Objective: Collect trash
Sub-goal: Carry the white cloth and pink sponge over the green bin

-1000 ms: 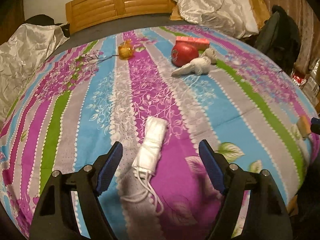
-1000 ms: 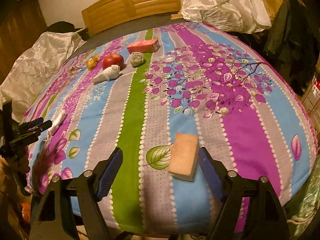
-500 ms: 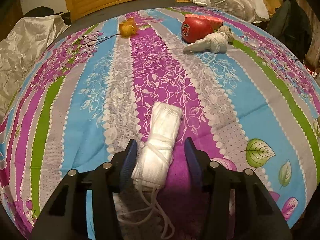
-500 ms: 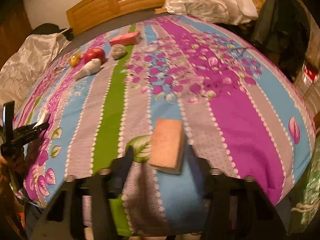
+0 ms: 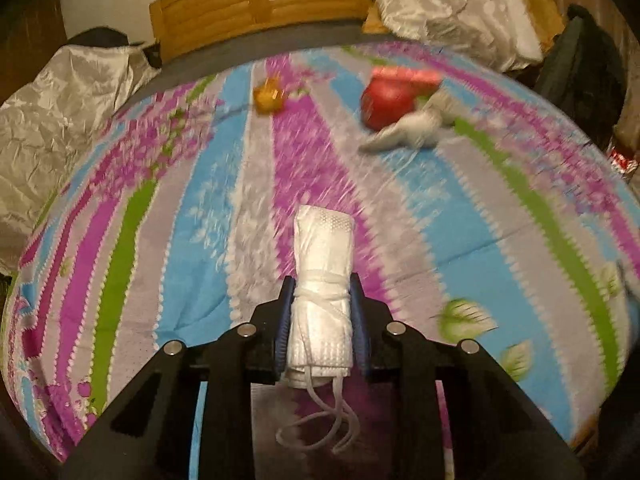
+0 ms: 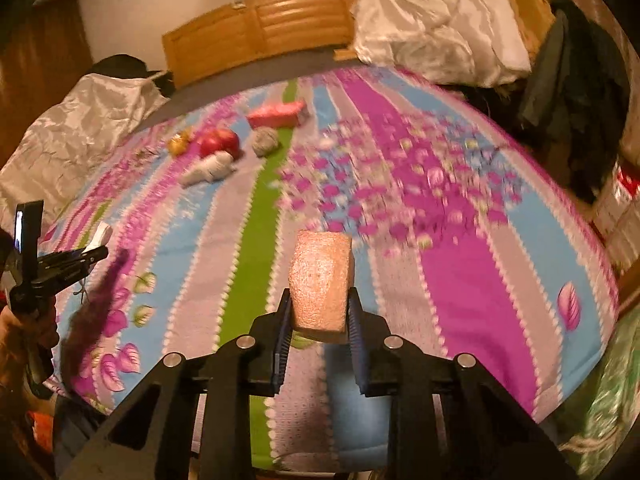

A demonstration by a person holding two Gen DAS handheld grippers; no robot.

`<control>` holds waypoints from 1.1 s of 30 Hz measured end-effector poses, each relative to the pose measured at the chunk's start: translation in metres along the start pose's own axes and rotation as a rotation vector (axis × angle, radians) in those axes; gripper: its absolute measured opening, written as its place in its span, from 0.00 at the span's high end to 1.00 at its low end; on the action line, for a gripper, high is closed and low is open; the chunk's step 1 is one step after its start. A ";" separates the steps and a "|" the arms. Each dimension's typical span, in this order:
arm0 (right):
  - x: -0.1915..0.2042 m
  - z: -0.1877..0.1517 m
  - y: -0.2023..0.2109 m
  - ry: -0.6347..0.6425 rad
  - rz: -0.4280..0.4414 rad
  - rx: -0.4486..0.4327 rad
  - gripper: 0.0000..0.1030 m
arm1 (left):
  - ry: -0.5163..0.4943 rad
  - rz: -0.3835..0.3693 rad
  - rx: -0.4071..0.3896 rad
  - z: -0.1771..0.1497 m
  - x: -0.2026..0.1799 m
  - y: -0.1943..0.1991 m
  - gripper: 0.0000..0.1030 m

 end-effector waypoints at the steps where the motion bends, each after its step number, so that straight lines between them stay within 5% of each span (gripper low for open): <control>1: -0.001 0.004 0.007 -0.003 0.004 -0.013 0.74 | -0.007 -0.009 -0.012 0.006 -0.008 0.009 0.76; 15: -0.080 0.059 0.145 -0.035 -0.122 -0.236 0.74 | -0.212 -0.190 -0.139 0.083 -0.193 0.084 0.76; 33: -0.260 0.033 0.273 -0.183 -0.468 -0.330 0.73 | -0.509 -0.378 -0.232 0.119 -0.429 0.131 0.76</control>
Point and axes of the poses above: each gripper's, at about its wrist camera, not at the fingertips, and y roughly against the way its jaws point, x to its left, z to its top, the point moved 6 cm from there along -y, roughly the way its jaws point, and after that the axes turned 3 degrees about -z, right-handed, at the moved point
